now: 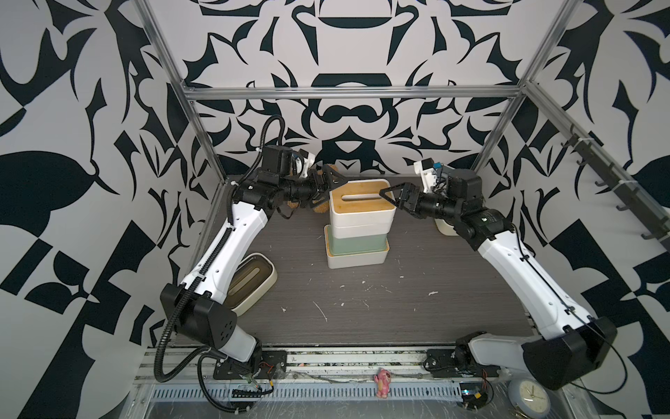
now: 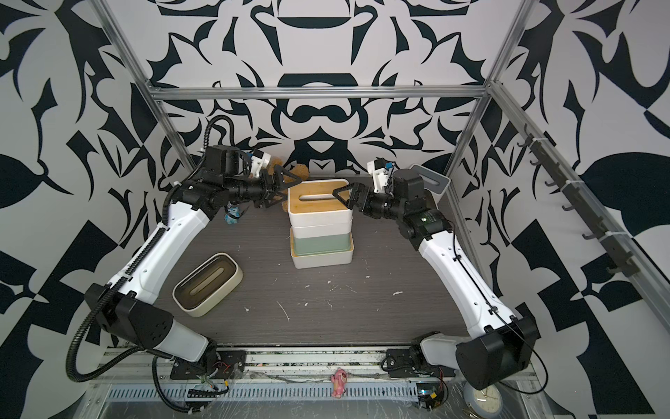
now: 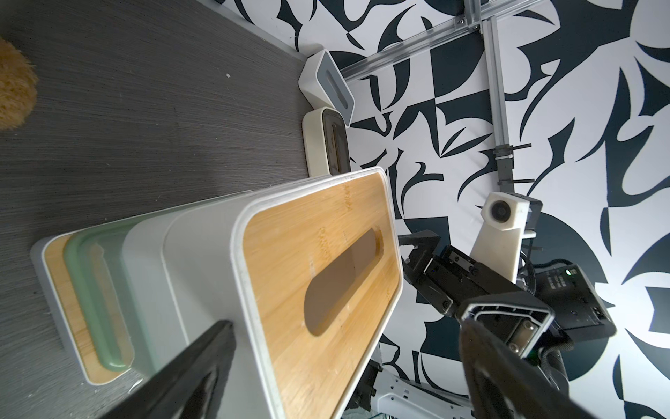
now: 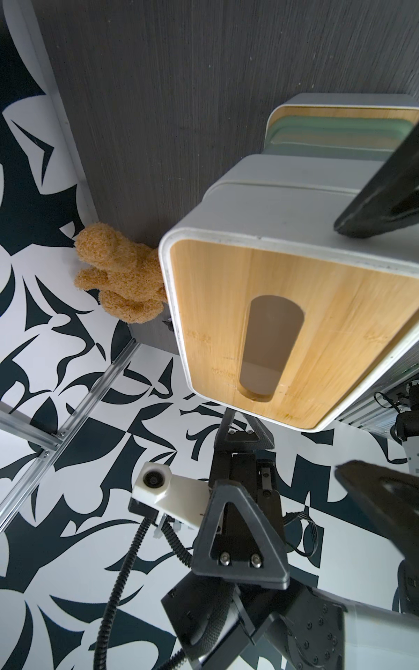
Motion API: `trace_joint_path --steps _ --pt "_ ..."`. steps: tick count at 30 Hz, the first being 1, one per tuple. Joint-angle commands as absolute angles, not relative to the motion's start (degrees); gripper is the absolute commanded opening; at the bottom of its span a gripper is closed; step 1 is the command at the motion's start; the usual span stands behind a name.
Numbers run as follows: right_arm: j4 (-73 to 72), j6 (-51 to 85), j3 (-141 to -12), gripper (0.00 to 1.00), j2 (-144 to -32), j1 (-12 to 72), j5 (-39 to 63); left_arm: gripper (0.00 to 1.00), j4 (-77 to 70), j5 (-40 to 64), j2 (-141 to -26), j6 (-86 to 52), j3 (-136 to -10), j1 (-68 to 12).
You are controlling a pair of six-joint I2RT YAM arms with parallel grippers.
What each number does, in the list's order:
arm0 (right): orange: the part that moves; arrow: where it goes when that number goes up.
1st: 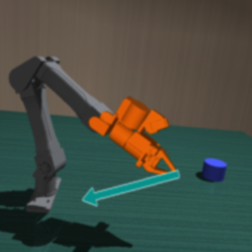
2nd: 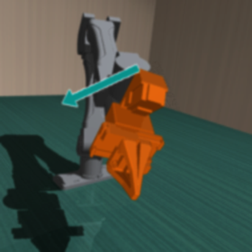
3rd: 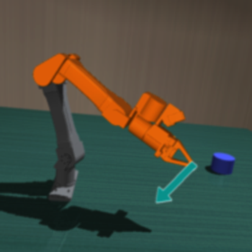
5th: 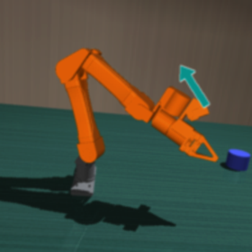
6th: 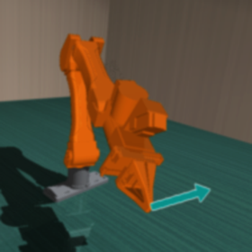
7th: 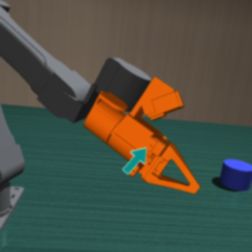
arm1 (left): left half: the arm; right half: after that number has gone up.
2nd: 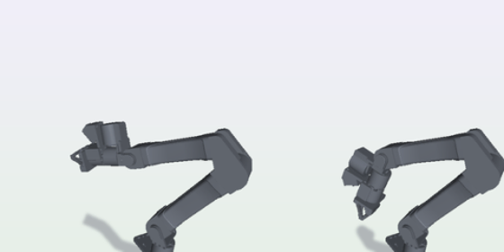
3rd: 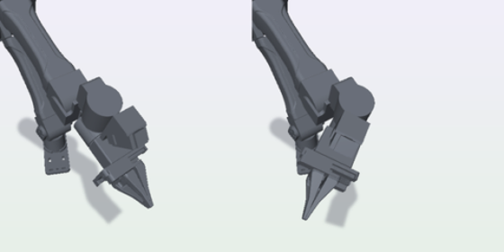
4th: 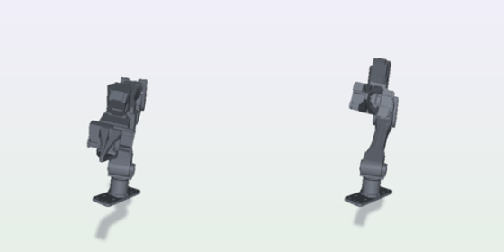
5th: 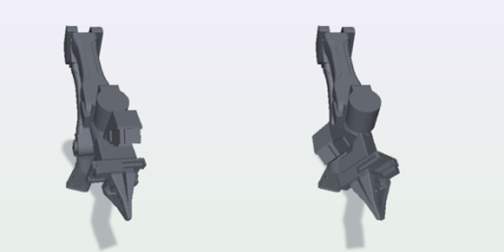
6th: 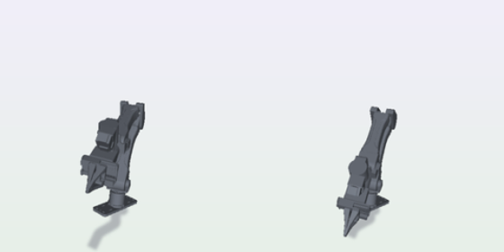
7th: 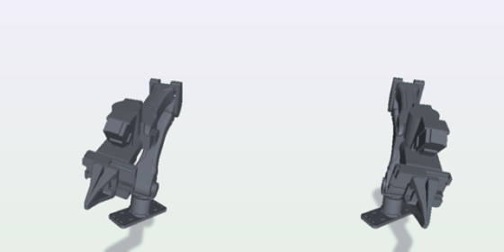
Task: Stack the tissue boxes
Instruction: Place the tissue box at the tissue box.
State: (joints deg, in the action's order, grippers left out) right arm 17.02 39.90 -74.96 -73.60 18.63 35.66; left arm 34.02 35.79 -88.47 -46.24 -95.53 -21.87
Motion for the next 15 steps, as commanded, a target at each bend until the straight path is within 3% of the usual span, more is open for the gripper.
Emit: trace_joint_path --steps 1,15 --pt "13.4 39.5 -77.5 0.99 -73.9 19.9 37.5 0.99 32.5 38.2 -88.9 -46.4 -97.2 -22.6" --pt "14.4 39.0 -76.9 0.99 -73.3 20.2 36.0 0.99 31.7 37.2 -85.8 -46.8 -92.8 -22.7"
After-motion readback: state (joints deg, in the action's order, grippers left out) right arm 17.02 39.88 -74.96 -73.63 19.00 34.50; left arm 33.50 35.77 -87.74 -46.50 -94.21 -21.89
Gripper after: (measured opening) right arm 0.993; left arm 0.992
